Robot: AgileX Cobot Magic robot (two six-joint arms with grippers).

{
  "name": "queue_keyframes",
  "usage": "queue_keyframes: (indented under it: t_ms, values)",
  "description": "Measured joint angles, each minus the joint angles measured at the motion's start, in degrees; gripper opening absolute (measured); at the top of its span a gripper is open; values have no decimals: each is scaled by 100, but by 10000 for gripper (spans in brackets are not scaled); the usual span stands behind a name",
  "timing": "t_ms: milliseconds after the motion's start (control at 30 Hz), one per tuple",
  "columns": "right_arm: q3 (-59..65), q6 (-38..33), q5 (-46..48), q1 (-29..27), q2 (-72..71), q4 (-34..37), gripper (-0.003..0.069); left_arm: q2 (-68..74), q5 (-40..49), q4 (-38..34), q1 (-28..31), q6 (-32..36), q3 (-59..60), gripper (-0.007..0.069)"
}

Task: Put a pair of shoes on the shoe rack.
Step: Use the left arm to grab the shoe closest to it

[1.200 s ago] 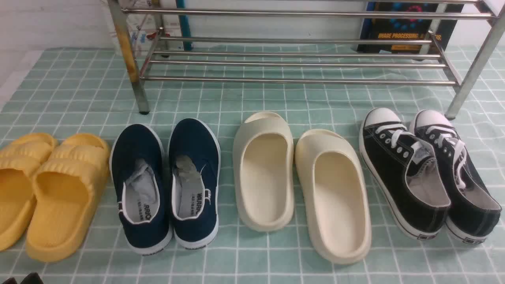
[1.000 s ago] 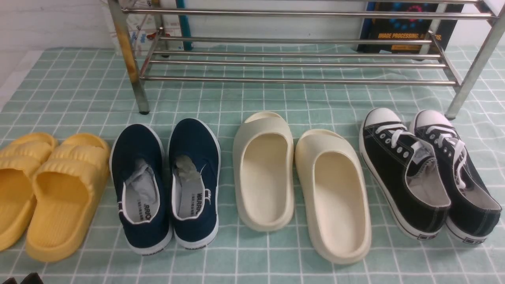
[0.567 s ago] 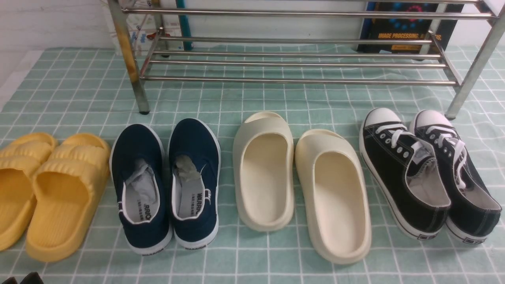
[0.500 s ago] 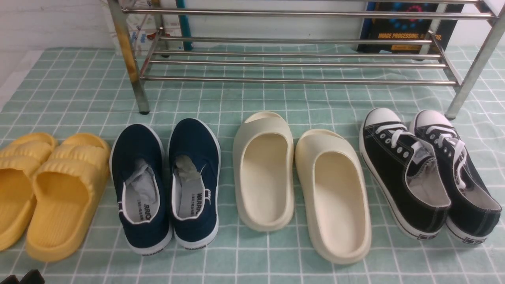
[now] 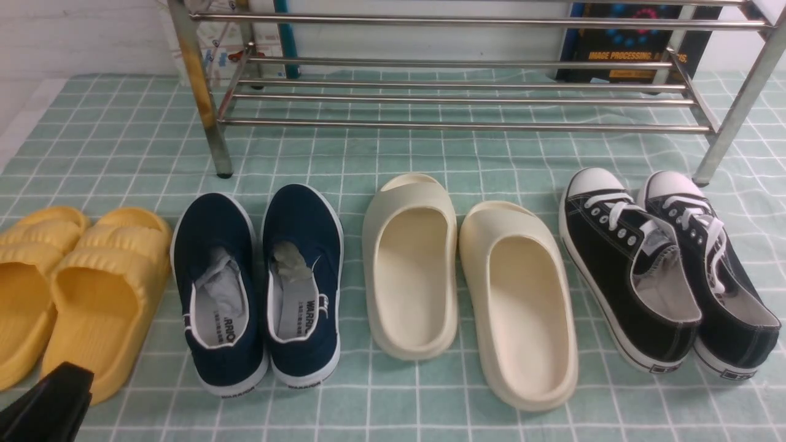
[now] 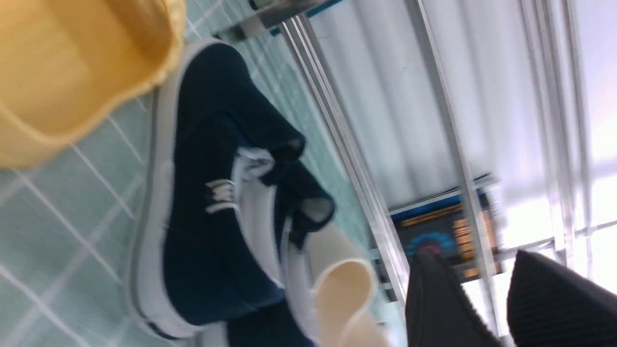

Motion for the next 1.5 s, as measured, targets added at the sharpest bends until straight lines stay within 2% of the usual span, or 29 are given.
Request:
queue_keyframes:
  t_ms: [33,167,333,467,600,633,700,767,800,900,1000,1033,1067,1100,1167,1267,1467,1500]
  values:
    - [0,0,0,0,0,0,239,0,-46,-538,0,0,0,239]
    - [0,0,0,0,0,0,239,0,-134,-1226,0,0,0,239]
    - [0,0,0,0,0,0,239,0,-199,-1360,0,37,0,239]
    - [0,0,0,0,0,0,239,0,-171,-1365,0,332,0,239]
    - [0,0,0,0,0,0,239,0,337,-1329,0,1268,-472,232]
    - [0,0,0,0,0,0,239,0,360,-1319,0,1323,-516,231]
    - [0,0,0,0,0,0,239,11,580,-1028,0,1881,-1120,197]
    - [0,0,0,0,0,0,239,393,820,-392,0,2089,-1772,126]
    - [0,0,0,0,0,0,239,393,820,-392,0,2089,-1772,126]
    - [0,0,0,0,0,0,239,1555,1653,1110,0,2000,-2776,-15]
    - [0,0,0,0,0,0,239,2370,2357,2091,0,1860,-3386,-13]
    - [0,0,0,0,0,0,239,2957,3021,2753,0,1755,-3792,-13]
    - [0,0,0,0,0,0,239,3030,3088,2832,0,1746,-3840,-13]
    - [0,0,0,0,0,0,239,3654,3586,3421,0,1677,-4225,-13]
    - [0,0,0,0,0,0,239,4214,4015,3988,-34,1532,-4565,-13]
    - [0,0,0,0,0,0,239,4807,4222,4381,-175,1320,-4833,-13]
    - [0,0,0,0,0,0,239,6421,4779,5005,-1088,888,-5501,-13]
    - [0,0,0,0,0,0,239,6471,4786,5021,-1088,864,-5518,-13]
